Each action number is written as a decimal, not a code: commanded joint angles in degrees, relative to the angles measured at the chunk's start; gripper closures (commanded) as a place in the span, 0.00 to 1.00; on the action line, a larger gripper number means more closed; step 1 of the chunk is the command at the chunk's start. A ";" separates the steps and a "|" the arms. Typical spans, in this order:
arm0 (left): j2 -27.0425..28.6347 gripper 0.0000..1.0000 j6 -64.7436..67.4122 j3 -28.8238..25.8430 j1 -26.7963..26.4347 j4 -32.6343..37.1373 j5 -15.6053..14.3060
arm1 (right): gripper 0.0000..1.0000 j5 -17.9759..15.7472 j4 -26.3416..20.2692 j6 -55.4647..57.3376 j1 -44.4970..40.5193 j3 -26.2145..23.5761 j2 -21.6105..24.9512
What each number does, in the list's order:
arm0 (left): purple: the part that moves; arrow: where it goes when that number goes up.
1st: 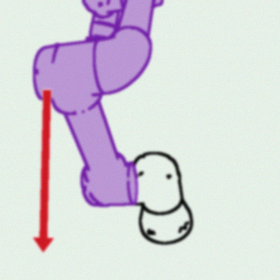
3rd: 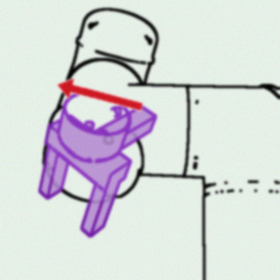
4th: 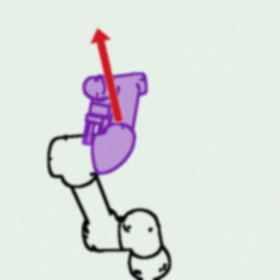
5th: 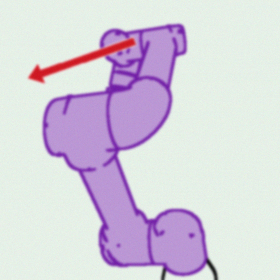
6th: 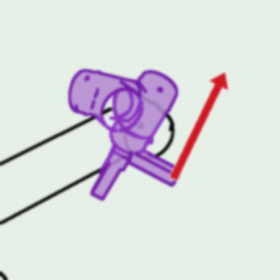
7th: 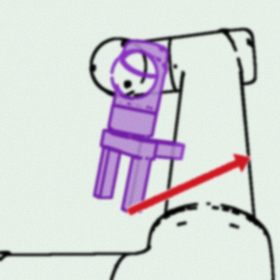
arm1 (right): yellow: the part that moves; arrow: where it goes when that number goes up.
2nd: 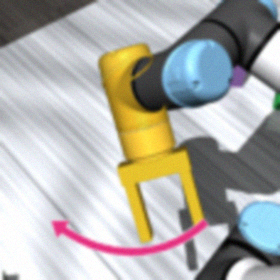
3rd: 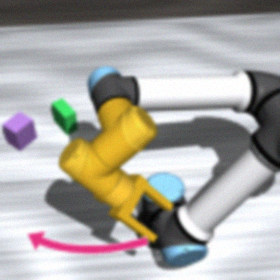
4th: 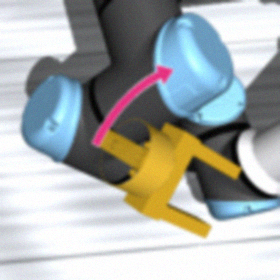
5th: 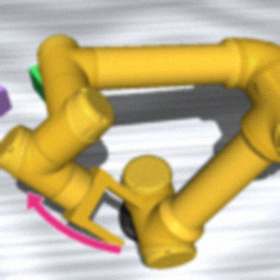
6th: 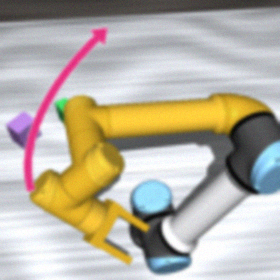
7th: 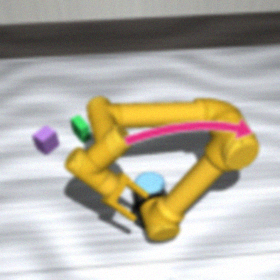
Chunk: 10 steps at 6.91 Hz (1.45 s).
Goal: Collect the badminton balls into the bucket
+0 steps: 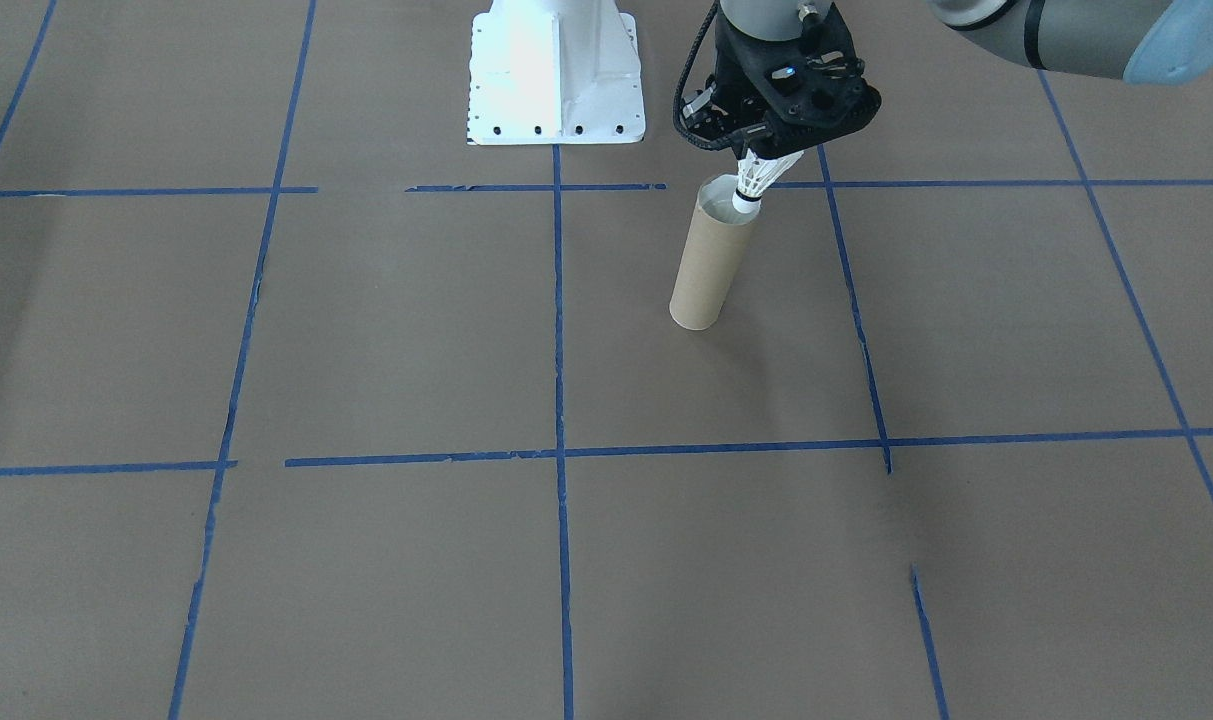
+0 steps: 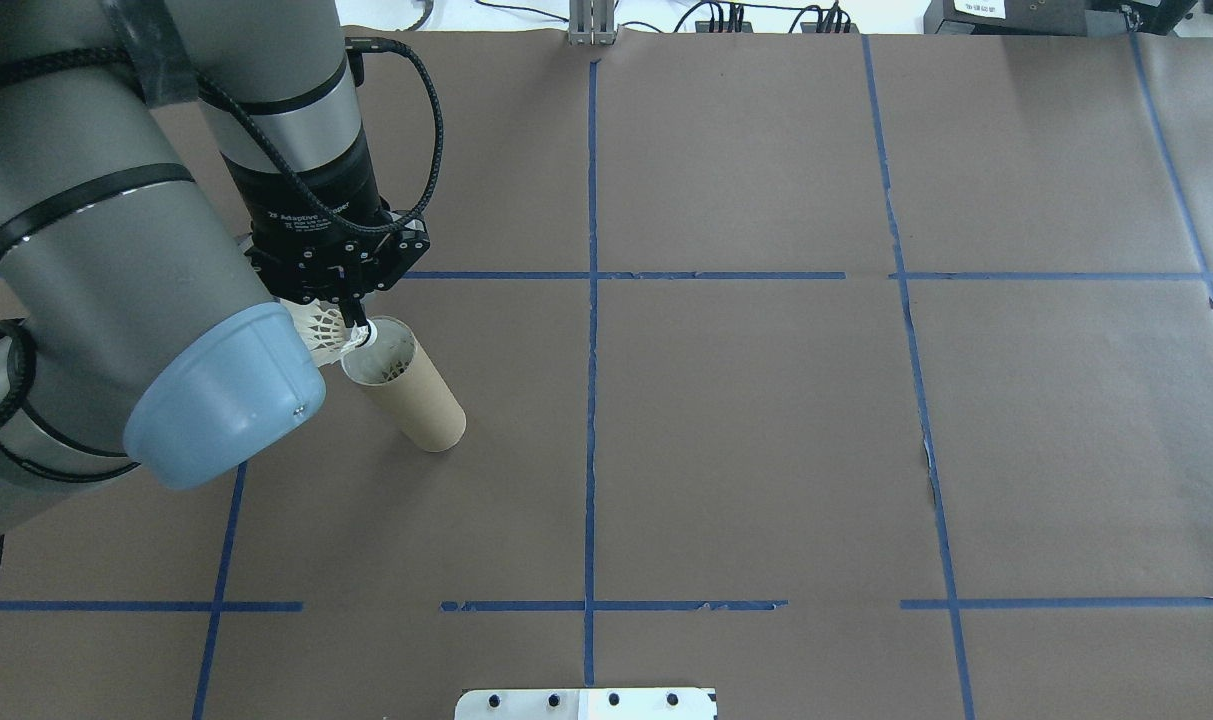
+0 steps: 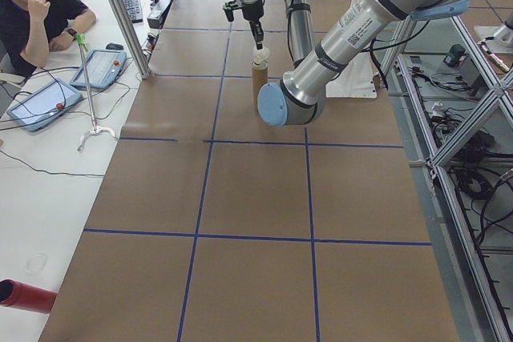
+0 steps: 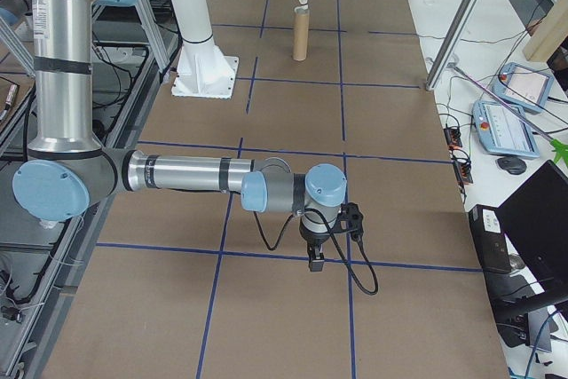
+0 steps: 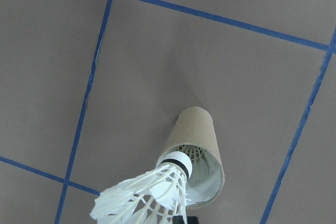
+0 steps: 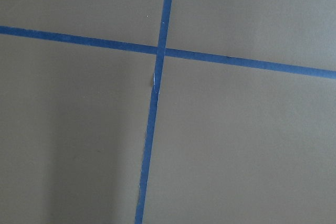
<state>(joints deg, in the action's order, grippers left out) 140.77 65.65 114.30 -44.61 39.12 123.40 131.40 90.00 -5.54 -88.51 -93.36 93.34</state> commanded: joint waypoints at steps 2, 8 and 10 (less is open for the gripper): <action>-0.06 0.95 0.00 -0.66 0.75 0.16 0.08 | 0.00 0.00 0.00 0.00 0.00 -0.07 0.00; -10.02 0.00 -23.26 -0.04 -18.59 15.49 0.25 | 0.00 0.00 0.00 0.00 0.00 0.02 0.00; -26.79 0.00 -47.96 -3.71 -31.97 29.54 7.35 | 0.00 0.00 0.00 -0.09 0.00 0.02 0.00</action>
<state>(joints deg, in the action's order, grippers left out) 123.17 32.00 113.02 -68.80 60.79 127.43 131.40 90.00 -5.59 -88.51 -93.34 93.34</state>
